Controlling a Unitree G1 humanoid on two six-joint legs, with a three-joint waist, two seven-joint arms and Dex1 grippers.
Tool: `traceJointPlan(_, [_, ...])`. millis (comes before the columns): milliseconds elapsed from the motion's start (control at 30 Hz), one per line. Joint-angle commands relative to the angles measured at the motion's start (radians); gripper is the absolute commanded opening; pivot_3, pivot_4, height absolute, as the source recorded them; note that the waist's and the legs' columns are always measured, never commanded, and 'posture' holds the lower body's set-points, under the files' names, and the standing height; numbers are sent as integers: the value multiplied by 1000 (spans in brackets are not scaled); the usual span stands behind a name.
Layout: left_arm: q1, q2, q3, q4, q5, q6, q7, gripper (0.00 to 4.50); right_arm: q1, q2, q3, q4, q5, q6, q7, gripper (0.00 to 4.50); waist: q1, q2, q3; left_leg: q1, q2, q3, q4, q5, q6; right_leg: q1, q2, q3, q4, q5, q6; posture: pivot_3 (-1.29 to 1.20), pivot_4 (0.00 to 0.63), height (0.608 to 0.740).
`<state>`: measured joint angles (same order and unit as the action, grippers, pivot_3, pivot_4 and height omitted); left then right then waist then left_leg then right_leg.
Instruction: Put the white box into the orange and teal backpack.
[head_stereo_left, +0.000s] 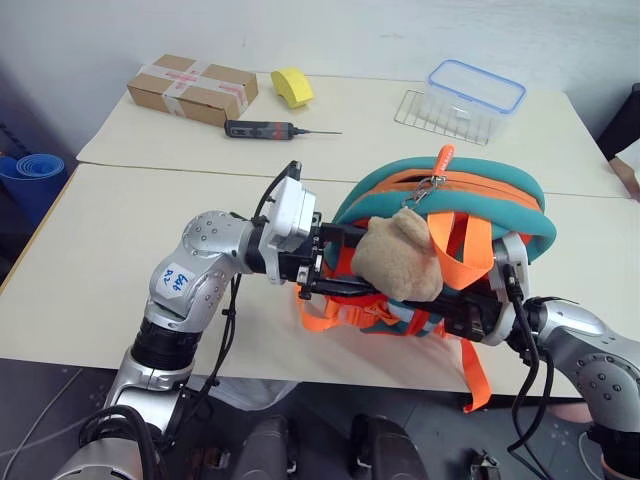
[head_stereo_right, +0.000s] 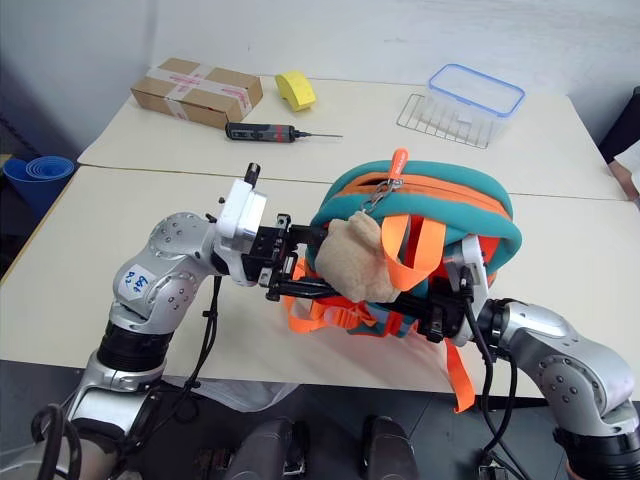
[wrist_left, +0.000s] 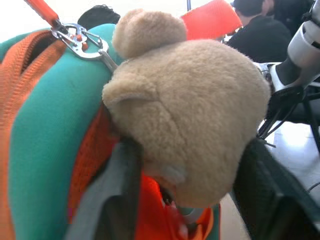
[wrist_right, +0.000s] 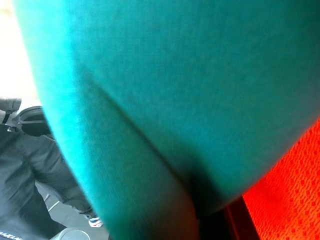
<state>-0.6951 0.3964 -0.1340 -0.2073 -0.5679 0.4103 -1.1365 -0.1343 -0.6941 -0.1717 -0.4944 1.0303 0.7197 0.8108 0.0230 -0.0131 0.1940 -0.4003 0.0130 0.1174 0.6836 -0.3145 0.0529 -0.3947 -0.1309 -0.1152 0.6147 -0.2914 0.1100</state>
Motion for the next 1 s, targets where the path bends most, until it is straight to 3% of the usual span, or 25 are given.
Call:
traceJointPlan(33, [-25,20,67,0,-46,18,16,1277,26,13,-40,-30,22,-10,-18,0,0,0,0,0,0,0,0,0,0,0,0,0,0,0,0,0,150,740])
traceJointPlan(167, [-39,88,125,21,-98,81,-11,708,56,21,-68,-44,37,-15,-37,0,0,0,0,0,0,0,0,0,0,0,0,0,0,0,0,0,150,740])
traceJointPlan(267, [-74,244,180,155,-48,70,-78,671,103,45,-124,-47,58,-36,-59,0,-2,0,0,0,1,0,0,0,0,0,0,-1,0,0,0,0,150,740])
traceJointPlan(400, [-124,303,211,350,16,-3,-61,671,153,65,-169,-34,57,-66,-60,0,1,0,0,0,0,1,0,0,-1,-1,3,-4,2,0,0,0,150,740])
traceJointPlan(600, [-48,349,70,512,213,-225,-197,671,201,92,-201,-15,66,-94,-53,0,0,0,0,0,-2,1,0,0,1,-2,1,-6,3,0,0,0,150,740])
traceJointPlan(733, [20,300,7,488,263,-287,-203,671,218,110,-190,-24,64,-106,-56,0,-2,1,-1,0,-2,2,-1,-1,1,-2,1,-6,3,0,0,0,150,740])
traceJointPlan(867, [82,189,-49,462,289,-307,-158,671,223,137,-162,-31,55,-117,-63,0,3,1,-1,0,-2,1,0,-1,1,-2,-1,-1,4,0,0,0,150,740])
traceJointPlan(1000, [162,157,-70,437,323,-328,-129,671,225,158,-141,-42,36,-126,-68,0,0,2,-1,0,-2,1,0,-1,1,-2,-3,1,4,0,0,0,150,740])
